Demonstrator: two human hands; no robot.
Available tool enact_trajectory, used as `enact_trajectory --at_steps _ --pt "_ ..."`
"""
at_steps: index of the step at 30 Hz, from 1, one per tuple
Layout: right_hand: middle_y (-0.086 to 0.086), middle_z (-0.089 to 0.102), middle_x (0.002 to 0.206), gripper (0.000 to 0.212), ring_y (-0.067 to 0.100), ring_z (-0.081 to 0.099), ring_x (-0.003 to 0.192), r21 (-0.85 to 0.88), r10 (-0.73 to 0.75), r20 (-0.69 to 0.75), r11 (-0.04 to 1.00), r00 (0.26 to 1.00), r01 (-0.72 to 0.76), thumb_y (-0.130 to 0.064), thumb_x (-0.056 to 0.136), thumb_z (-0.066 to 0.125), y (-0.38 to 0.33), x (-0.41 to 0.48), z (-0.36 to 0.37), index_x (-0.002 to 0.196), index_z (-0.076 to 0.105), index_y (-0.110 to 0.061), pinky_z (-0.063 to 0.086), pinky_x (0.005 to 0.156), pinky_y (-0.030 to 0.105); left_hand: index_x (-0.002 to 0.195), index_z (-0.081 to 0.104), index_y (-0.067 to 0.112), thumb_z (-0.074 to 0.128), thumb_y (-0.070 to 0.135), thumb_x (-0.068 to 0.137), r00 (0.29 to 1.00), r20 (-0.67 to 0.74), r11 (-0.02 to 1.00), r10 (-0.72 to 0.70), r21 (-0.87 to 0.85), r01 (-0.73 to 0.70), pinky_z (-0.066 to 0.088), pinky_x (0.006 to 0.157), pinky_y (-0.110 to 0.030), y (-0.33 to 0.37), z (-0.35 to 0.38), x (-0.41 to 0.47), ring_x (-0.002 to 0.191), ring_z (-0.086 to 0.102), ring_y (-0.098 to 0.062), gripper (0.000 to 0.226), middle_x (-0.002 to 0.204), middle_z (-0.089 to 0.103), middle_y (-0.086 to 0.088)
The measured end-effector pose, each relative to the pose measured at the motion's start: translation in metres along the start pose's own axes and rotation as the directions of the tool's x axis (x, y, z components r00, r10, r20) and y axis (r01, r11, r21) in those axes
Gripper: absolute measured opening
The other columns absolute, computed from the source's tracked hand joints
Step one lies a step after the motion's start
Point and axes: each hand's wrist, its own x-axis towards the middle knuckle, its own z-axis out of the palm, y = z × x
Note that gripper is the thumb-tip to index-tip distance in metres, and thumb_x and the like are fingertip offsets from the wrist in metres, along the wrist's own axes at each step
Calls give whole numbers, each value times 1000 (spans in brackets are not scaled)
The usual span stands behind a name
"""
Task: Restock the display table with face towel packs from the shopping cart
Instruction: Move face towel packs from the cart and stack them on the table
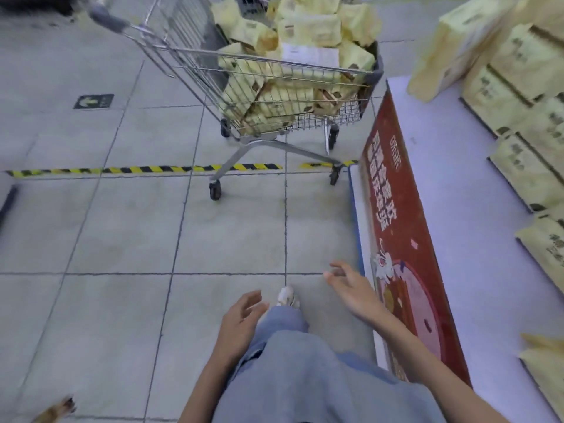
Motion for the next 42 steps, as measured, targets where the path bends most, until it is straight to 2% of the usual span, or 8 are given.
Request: enact_trajectory --at_steps 8,15,20,25,29,32,38,42 --pt "1 52 115 37 16 52 101 89 33 -5 995 999 -33 -27 96 49 -70 79 -11 132 46 -16 38 82 25 126 56 19 56 27 94 994 58 995 89 36 -91 36 76 -6 88 -46 110 107 53 -5 33 121 57 9" --pt "0 52 107 35 12 50 95 137 106 -61 986 992 -97 -21 95 52 -87 150 -37 128 49 -10 38 68 10 128 56 16 55 26 94 989 76 991 125 32 -128 36 71 4 166 -53 206 107 52 -4 36 124 58 6" --pt "3 53 112 38 14 51 97 144 89 -56 986 994 -81 -23 95 52 -116 229 -72 131 47 -10 35 79 21 128 55 15 55 25 94 992 47 993 117 -28 -116 39 72 2 216 -51 272 105 52 -3 35 122 57 7" --pt "1 54 120 39 12 50 102 74 10 -17 997 1000 -9 -31 96 49 -170 312 -115 132 46 -17 36 83 23 125 57 17 56 26 94 997 -32 993 67 -96 -70 39 73 -1 259 -57 322 106 55 -4 32 119 59 6" --pt "0 53 116 35 13 50 101 17 -42 21 999 999 42 -30 97 47 -220 369 -141 130 46 -18 38 66 15 124 58 14 56 21 94 996 -88 988 32 -150 -46 40 69 2 280 -63 352 96 54 7 31 118 61 3" --pt "1 55 116 34 15 53 100 43 -87 1 995 996 87 -30 97 48 -252 407 -156 129 47 -20 40 66 17 121 59 14 56 16 94 993 -118 983 30 -175 -51 39 69 3 302 -65 378 94 52 12 28 118 62 -1" --pt "-5 55 112 32 11 54 101 94 -200 -83 974 976 208 -34 95 50 -319 490 -196 126 48 -24 40 69 11 117 58 21 55 16 94 987 -86 955 138 -252 -155 41 72 1 382 -75 460 98 56 9 24 113 63 9" --pt "-7 57 110 31 10 57 99 128 -251 -174 953 952 274 -32 93 54 -379 551 -238 123 49 -26 42 68 14 121 59 17 55 17 94 974 -87 945 208 -239 -223 42 72 -1 455 -89 534 104 59 -6 27 114 63 5"
